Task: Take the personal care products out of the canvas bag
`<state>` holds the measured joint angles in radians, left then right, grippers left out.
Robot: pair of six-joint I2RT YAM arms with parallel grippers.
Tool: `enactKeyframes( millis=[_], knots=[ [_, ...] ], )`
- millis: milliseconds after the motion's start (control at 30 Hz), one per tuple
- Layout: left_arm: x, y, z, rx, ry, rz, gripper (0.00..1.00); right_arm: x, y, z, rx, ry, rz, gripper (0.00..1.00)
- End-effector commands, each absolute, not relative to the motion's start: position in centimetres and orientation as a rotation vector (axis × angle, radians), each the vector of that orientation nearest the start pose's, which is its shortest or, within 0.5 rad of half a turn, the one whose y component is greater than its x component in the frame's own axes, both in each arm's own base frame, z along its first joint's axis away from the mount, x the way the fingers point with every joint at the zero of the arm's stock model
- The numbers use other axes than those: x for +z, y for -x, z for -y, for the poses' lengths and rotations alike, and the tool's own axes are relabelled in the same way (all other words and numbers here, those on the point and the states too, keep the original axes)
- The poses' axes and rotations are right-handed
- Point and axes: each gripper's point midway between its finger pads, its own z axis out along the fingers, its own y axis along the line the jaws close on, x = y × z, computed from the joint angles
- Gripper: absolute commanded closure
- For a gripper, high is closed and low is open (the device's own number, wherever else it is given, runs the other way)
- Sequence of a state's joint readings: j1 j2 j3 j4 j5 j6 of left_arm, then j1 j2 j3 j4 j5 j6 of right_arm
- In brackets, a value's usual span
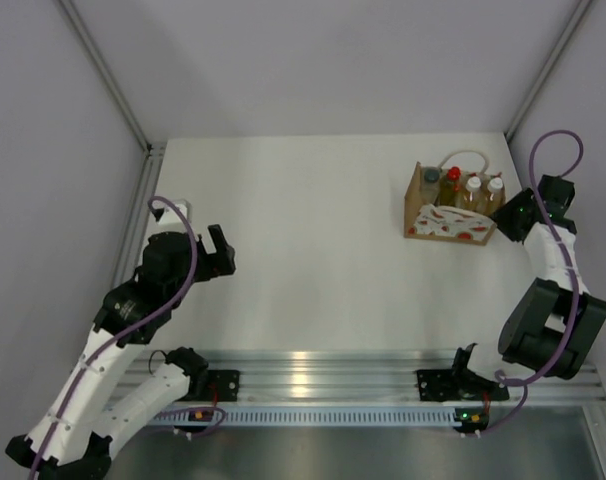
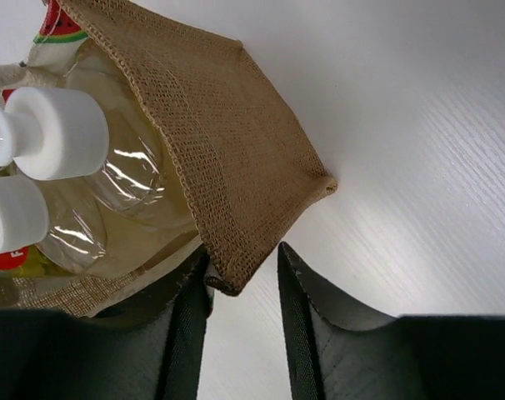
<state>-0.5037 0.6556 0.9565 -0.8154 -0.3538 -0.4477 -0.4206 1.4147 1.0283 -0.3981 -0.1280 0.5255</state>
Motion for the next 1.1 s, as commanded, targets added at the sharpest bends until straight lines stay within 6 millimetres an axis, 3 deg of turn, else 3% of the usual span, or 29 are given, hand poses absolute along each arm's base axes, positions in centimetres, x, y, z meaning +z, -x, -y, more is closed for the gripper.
enactKeyframes(
  millis=[0,67,100,167,200,233,300,333,400,433,467,500,533,567,600,633,667,700,733,800,933,1067],
  knots=[
    [29.1,-23.1,9.1,-0.352,0.188,-1.990,0.02,13.7,-36.0,13.1,0.103,-1.062,-2.061,0.66],
    [29.9,-24.2,10.8,-0.427,0.221,-2.017,0.02,13.0,-35.8,12.8,0.118,-1.086,-2.066,0.73],
    [31.6,-24.6,11.9,-0.488,0.210,-2.000,0.02,13.2,-35.9,12.8,0.125,-1.082,-2.051,0.77],
    [31.2,-26.4,13.8,-0.523,0.217,-2.047,0.02,13.3,-35.4,12.4,0.141,-1.093,-2.029,0.83],
    [32.7,-27.0,15.1,-0.590,0.195,-2.026,0.02,13.7,-35.5,12.4,0.151,-1.099,-2.001,0.86],
    [31.9,-28.3,16.4,-0.602,0.193,-2.061,0.02,13.8,-35.3,12.3,0.154,-1.103,-1.990,0.88],
    [32.4,-29.2,19.2,-0.660,0.140,-2.069,0.02,14.0,-35.0,12.0,0.169,-1.101,-1.966,0.91],
    [33.3,-30.7,21.2,-0.673,0.103,-2.052,0.02,13.7,-34.9,11.8,0.178,-1.107,-1.959,0.94],
    [34.4,-30.5,25.6,-0.690,-0.009,-2.046,0.02,13.4,-34.9,11.3,0.212,-1.102,-1.965,0.97],
    [32.8,-31.6,28.2,-0.650,-0.082,-2.085,0.02,12.8,-34.8,11.0,0.230,-1.110,-1.972,0.99],
    [36.2,-31.3,30.8,-0.698,-0.129,-2.014,0.02,12.6,-34.9,10.7,0.252,-1.110,-1.975,1.00],
    [36.4,-31.8,32.4,-0.709,-0.152,-2.010,0.02,12.4,-35.0,10.4,0.280,-1.121,-1.967,1.00],
    [34.3,-33.0,34.9,-0.693,-0.191,-2.053,0.02,11.9,-34.8,10.0,0.297,-1.128,-1.972,1.00],
    [37.2,-33.1,36.7,-0.751,-0.214,-1.992,0.02,12.0,-35.1,9.7,0.327,-1.118,-1.956,1.00],
    [37.3,-33.5,38.2,-0.757,-0.248,-1.982,0.02,11.9,-35.1,9.5,0.347,-1.131,-1.947,1.00],
    [34.9,-34.7,40.3,-0.715,-0.321,-2.007,0.02,11.7,-35.0,9.4,0.350,-1.140,-1.946,1.00],
    [34.8,-34.6,41.9,-0.720,-0.371,-1.992,0.02,11.6,-34.9,9.1,0.366,-1.147,-1.944,1.00],
    [36.7,-34.7,43.3,-0.765,-0.406,-1.940,0.02,12.0,-35.1,9.1,0.381,-1.143,-1.922,1.00],
    [34.2,-35.6,45.1,-0.741,-0.465,-1.962,0.02,11.9,-34.9,8.9,0.386,-1.154,-1.919,1.00],
    [32.9,-36.4,47.7,-0.757,-0.534,-1.946,0.06,12.2,-34.9,8.4,0.420,-1.148,-1.899,1.00],
    [30.8,-38.7,50.6,-0.752,-0.533,-1.916,0.15,12.6,-34.9,7.7,0.429,-1.131,-1.882,1.00],
    [30.4,-39.8,52.7,-0.770,-0.508,-1.843,0.17,12.2,-34.6,7.6,0.400,-1.131,-1.881,1.00]
  ],
)
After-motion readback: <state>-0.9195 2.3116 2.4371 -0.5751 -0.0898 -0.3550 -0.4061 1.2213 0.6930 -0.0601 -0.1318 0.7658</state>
